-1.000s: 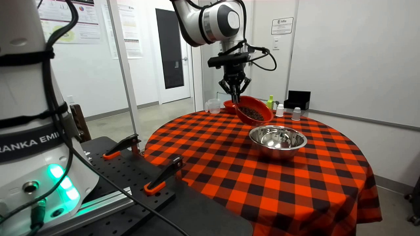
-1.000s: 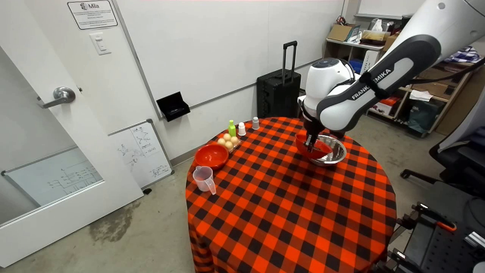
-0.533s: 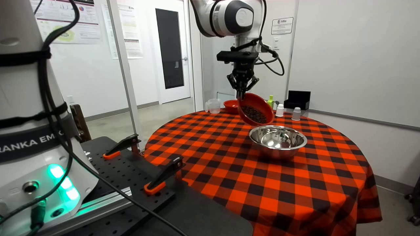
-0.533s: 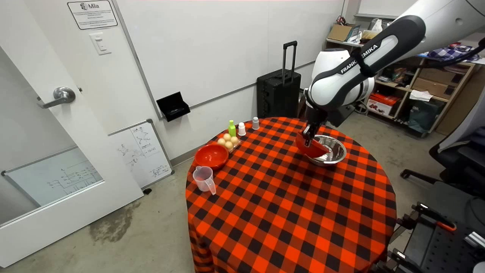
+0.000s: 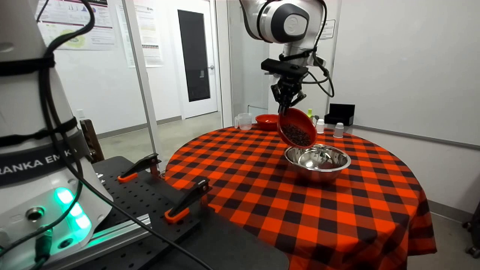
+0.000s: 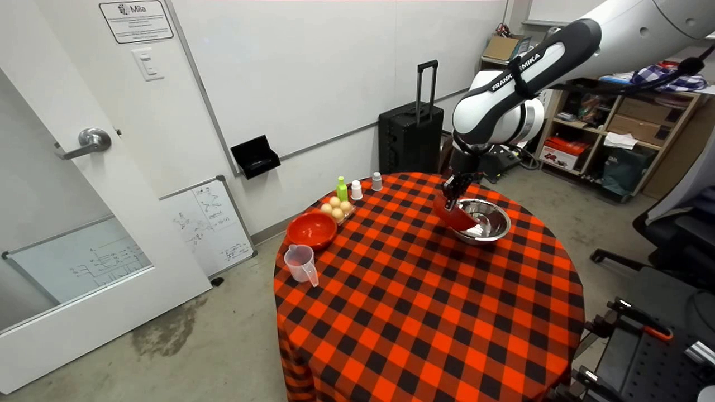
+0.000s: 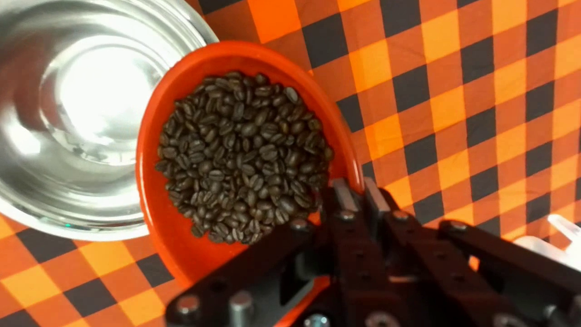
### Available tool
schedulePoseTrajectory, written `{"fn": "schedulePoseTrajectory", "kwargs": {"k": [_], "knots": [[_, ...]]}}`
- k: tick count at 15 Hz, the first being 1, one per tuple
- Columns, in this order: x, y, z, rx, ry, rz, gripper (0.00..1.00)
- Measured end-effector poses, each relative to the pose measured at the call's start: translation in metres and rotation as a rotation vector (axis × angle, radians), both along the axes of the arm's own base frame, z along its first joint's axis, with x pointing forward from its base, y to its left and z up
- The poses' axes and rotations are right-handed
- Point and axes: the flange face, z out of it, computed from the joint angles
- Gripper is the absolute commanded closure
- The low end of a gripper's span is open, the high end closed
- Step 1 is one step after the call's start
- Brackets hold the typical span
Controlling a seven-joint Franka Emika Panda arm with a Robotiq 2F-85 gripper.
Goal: Pour the beans in the red bowl into the metal bowl
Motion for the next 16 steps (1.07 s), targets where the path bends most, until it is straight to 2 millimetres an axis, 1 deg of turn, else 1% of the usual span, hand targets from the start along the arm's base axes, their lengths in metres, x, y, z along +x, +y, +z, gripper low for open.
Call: {"fn": "schedulePoseTrajectory", "kwargs": {"k": [4,8,13,16], "knots": [[0.006,-0.019,-0.005,0.149,-0.008,-0.057,0.98],[0.004,-0.042,-0.008,0.289,-0.034,-0.134,0.98],[-0.003,-0.064,-0.012,0.392,-0.080,-0.225,0.98],[-0.005,-0.069,-0.017,0.419,-0.096,-0.255,0.98]]}}
